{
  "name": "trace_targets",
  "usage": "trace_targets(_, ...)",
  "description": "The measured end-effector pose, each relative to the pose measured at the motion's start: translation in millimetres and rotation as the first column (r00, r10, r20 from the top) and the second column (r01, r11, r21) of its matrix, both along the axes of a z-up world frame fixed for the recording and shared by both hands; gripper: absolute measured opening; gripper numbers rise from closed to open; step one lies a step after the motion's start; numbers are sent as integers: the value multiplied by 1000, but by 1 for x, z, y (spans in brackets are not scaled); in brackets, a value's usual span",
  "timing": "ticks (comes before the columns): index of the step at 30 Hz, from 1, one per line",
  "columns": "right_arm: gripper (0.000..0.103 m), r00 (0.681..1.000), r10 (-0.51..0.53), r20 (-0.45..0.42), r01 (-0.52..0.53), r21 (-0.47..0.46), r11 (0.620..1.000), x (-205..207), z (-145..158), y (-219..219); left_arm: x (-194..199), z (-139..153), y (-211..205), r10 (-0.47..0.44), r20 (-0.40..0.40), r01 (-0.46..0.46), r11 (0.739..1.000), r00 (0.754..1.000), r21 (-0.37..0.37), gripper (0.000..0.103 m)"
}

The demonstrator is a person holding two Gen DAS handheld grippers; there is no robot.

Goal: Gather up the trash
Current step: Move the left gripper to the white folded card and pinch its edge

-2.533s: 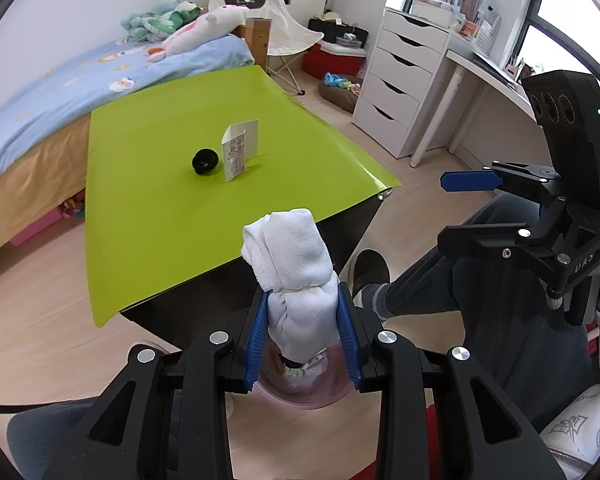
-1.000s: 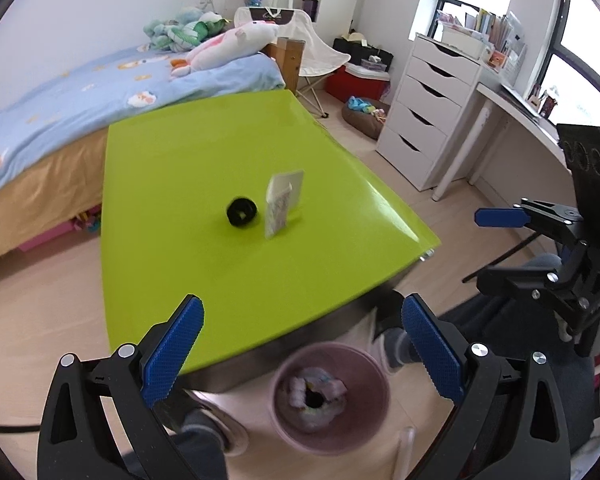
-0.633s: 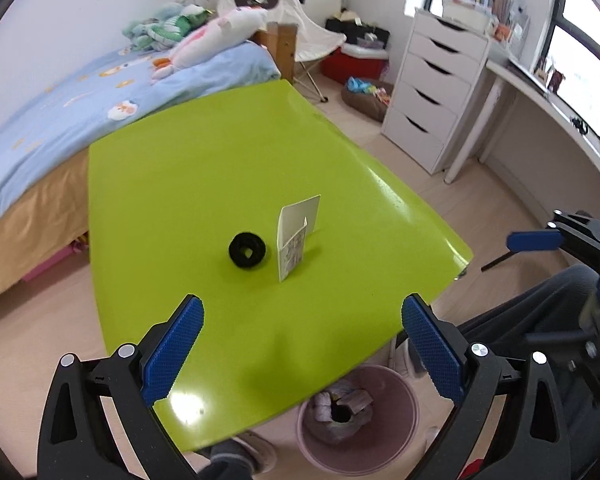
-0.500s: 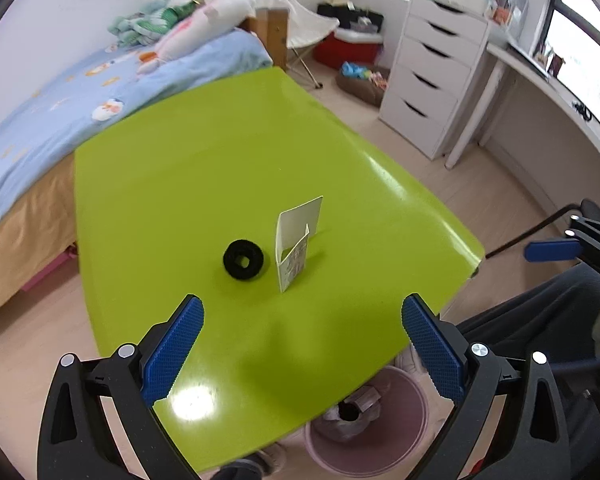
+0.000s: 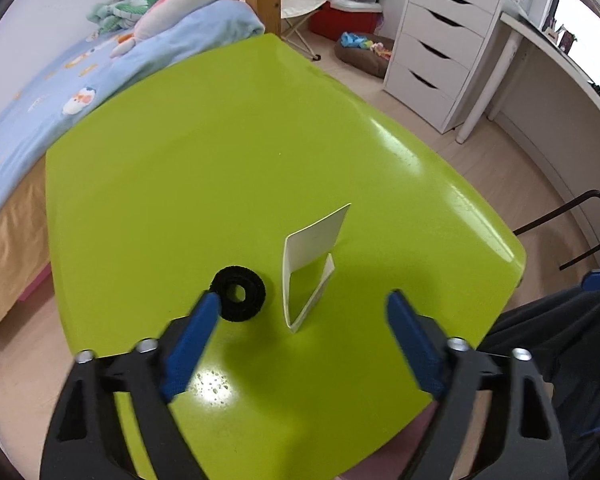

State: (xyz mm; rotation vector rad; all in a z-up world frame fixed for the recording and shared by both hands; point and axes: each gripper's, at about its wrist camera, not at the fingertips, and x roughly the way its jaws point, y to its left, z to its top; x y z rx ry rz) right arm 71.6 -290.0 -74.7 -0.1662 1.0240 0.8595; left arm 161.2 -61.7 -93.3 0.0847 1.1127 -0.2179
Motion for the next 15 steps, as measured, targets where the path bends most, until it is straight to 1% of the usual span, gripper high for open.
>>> trace_targets(2, 100, 1000, 1, 1, -1, -2, 1000, 1, -1, 0, 2, -3, -1, 1, -7, -1, 1000, 1000, 4, 66)
trace_targets(3, 100, 1000, 1, 1, -1, -3, 1000, 1, -1, 0, 3, -4, -1, 1, -12, 0, 1000, 1000, 3, 56)
trace_targets(4, 100, 1000, 3, 3, -3, -6, 1000, 1, -1, 1, 3, -5, -2, -1, -16, 1, 1000, 1000, 1, 45)
trace_targets(5, 100, 1000, 5, 4, -5, -10, 1000, 1, -2, 1, 3, -5, -3, -3, -12, 3, 1000, 1000, 3, 39)
trace_targets(6, 100, 1000, 7, 6, -7, -16, 1000, 1, -2, 1, 2, -4, -4, -7, -8, 7, 1000, 1000, 2, 25)
trace_targets(7, 100, 1000, 8, 8, -8, -20, 1000, 1, -3, 1, 1, -4, -5, -8, -8, 8, 1000, 1000, 4, 15)
trace_targets(9, 100, 1000, 10, 10, -10, -25, 1000, 1, -3, 2, 0, -3, -6, -11, -3, 11, 1000, 1000, 9, 7)
trace_targets(10, 100, 1000, 10, 12, -10, -27, 1000, 2, -3, 3, 0, -2, -6, -11, 2, 11, 1000, 1000, 7, 6)
trace_targets(13, 100, 1000, 14, 18, -14, -32, 999, 3, -3, 5, -1, 4, -4, -6, 14, 6, 1000, 1000, -8, 5)
trace_targets(15, 100, 999, 22, 26, -21, -41, 999, 4, -3, 8, -3, 8, -3, -1, 23, 1, 1000, 1000, -4, 5)
